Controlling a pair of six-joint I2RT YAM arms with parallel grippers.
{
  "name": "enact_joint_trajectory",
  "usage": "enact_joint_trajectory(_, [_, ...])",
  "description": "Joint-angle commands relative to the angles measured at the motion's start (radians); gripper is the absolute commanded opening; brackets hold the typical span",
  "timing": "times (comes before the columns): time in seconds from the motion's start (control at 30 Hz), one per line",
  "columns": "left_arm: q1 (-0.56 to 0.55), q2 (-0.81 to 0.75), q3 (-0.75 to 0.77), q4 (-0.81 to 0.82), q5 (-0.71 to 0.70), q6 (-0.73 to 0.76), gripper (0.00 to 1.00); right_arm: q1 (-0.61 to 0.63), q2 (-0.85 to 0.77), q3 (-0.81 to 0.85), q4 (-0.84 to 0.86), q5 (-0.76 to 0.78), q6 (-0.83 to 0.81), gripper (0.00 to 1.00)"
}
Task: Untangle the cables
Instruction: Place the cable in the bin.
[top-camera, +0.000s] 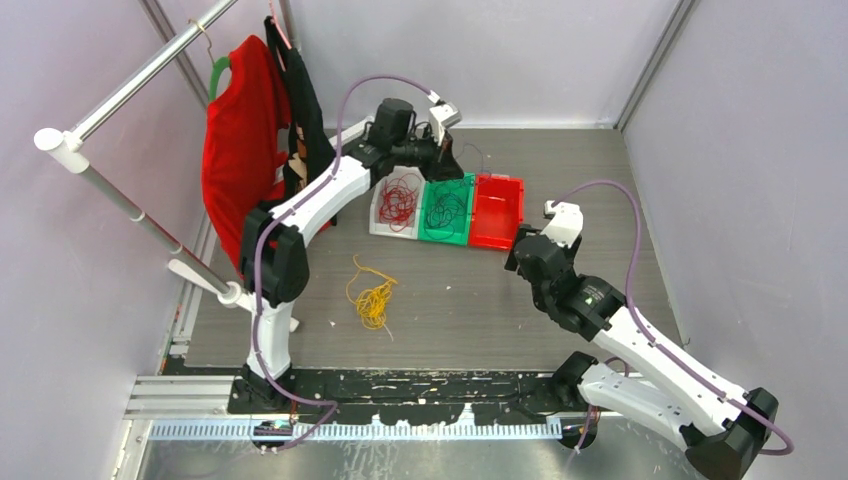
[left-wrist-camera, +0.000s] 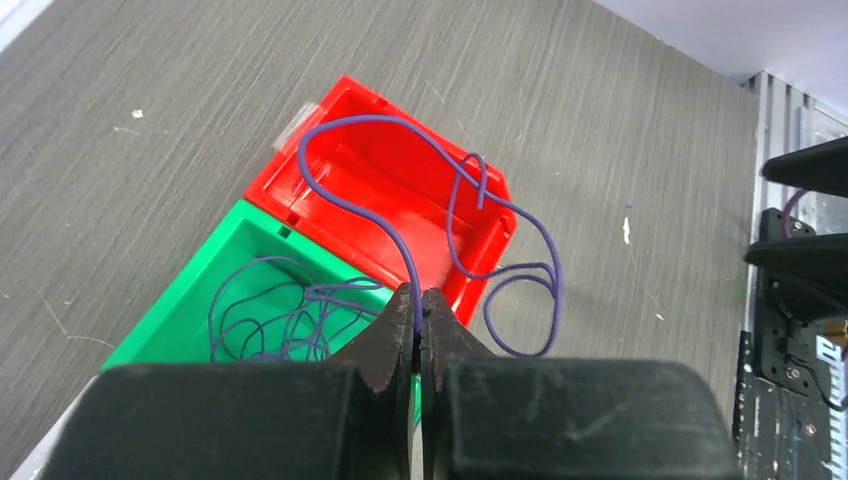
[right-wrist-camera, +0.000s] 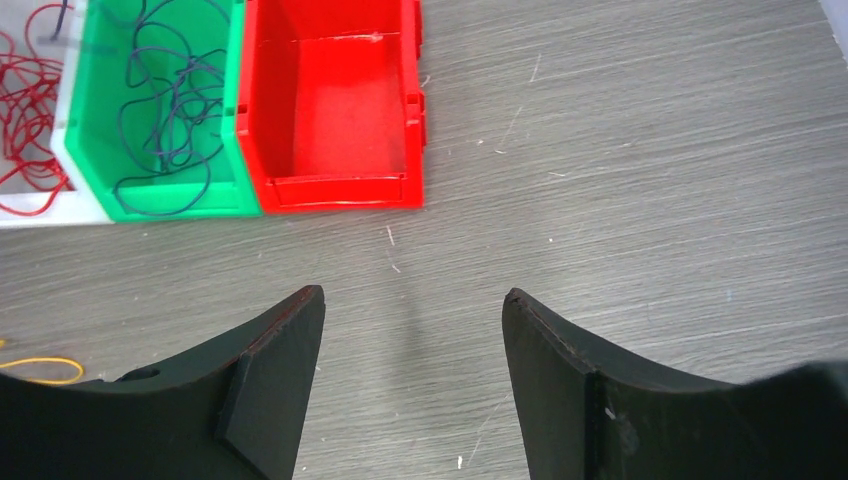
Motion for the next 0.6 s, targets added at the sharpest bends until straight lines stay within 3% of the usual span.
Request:
enact_joint_trajectory(0.0, [0.003, 0.036, 0.012, 0.091, -0.002, 0.006, 0.0, -0.033, -0.03, 0.0, 0.048, 0.016, 0.019, 0.7])
enact_joint_trajectory(0.37, [0.021, 0.066, -0.12, 0.12, -0.263, 0.057, 0.0, -0.076, -0.029, 0.016, 0.027, -0.029, 0.016, 0.7])
enact_joint_trajectory(0.57, [0.003, 0.054, -0.187, 0.106, -0.368, 0.102, 0.06, -0.081, -0.037, 0.039, 0.003, -0.029, 0.016, 0.7])
